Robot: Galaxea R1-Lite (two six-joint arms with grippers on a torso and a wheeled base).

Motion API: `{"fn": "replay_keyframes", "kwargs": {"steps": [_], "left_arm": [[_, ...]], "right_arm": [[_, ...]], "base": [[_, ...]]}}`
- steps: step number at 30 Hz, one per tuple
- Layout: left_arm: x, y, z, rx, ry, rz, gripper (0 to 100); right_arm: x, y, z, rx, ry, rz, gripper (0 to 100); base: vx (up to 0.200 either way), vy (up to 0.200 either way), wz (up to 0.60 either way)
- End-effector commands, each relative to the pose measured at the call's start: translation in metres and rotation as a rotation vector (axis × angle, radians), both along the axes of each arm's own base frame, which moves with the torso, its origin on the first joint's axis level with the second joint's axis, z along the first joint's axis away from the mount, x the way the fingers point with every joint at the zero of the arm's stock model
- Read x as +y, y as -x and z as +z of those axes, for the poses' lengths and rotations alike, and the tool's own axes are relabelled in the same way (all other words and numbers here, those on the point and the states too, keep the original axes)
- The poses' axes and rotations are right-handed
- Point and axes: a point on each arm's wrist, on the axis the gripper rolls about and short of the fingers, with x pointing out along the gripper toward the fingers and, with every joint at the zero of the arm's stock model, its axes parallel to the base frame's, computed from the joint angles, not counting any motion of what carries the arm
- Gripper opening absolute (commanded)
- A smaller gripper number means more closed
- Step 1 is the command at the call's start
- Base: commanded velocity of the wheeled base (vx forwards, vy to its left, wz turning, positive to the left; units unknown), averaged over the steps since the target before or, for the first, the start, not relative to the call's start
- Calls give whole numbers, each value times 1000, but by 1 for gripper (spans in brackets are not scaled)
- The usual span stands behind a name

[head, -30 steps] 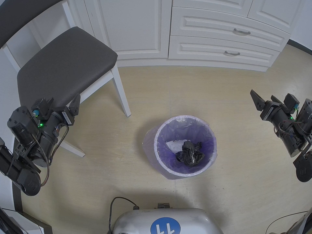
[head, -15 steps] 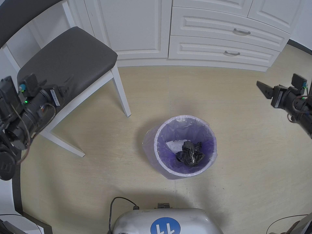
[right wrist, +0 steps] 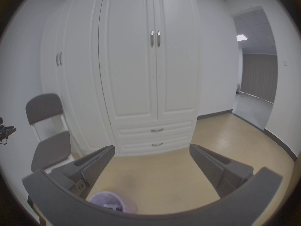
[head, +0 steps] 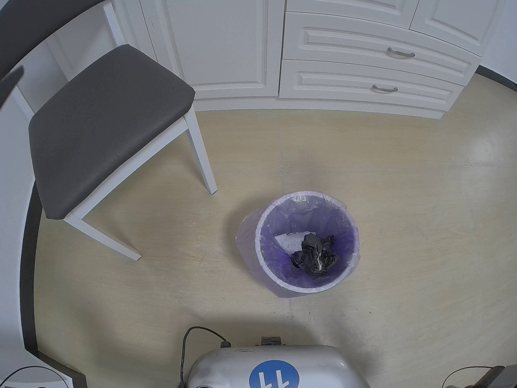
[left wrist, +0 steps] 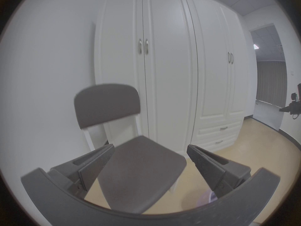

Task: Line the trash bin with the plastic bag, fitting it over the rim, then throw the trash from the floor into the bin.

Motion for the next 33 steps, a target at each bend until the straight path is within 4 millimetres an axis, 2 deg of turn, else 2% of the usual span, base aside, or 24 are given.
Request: {"fn": "replay_keyframes", "kwargs": {"steps": [1, 2, 5, 8, 12, 14, 16, 19, 20, 22, 26, 33], "left_arm": [[14, 55, 25, -181, 17, 65, 100], [14, 56, 26, -184, 19, 68, 100], [18, 76, 28, -239, 25, 119, 100], [19, 92, 25, -270, 28, 122, 100], [22, 121, 22, -320, 41, 112, 100], [22, 128, 19, -324, 44, 109, 100], [24, 143, 11, -318, 43, 109, 100], [25, 154, 3, -306, 41, 111, 100], [25, 164, -4, -299, 39, 112, 100], [26, 175, -10, -294, 39, 110, 100], [28, 190, -21, -287, 35, 106, 100], [25, 208, -40, -226, 24, 152, 100]], "right_arm": [[-12, 77, 15, -209, -38, -44, 100], [-12, 78, 14, -210, -40, -45, 100], [-14, 103, 13, -276, -66, -62, 100], [-14, 117, 9, -306, -66, -93, 100], [-14, 147, -7, -288, -57, -125, 100], [-13, 158, -13, -284, -53, -136, 100], [-12, 175, -24, -274, -50, -142, 100], [-12, 188, -35, -262, -50, -145, 100], [-12, 200, -46, -256, -50, -143, 100], [-11, 210, -57, -258, -52, -143, 100], [-15, 225, -74, -278, -85, -100, 100], [-16, 239, -105, -312, -107, -78, 100]], "base": [[0, 0, 0], [0, 0, 0], [0, 0, 0], [0, 0, 0], [0, 0, 0], [0, 0, 0], [0, 0, 0], [0, 0, 0], [0, 0, 0], [0, 0, 0], [0, 0, 0], [0, 0, 0]]}}
